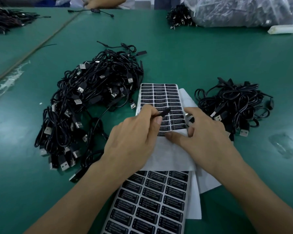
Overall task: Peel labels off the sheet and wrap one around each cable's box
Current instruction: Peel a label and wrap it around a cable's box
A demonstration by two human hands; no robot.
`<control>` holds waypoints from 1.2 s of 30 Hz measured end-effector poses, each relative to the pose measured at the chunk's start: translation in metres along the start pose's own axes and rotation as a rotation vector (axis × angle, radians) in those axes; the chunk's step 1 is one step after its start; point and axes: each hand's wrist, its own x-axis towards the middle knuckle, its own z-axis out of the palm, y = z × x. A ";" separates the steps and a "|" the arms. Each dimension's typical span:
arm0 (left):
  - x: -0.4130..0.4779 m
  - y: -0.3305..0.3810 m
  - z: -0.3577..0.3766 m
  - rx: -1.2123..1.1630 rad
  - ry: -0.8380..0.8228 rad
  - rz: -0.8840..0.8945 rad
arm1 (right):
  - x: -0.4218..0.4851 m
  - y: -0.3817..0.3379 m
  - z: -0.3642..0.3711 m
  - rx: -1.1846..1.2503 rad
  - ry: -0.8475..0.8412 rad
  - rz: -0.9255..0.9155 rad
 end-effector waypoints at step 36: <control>0.004 0.005 -0.005 -0.274 -0.030 -0.122 | 0.000 -0.004 -0.001 0.621 -0.196 0.081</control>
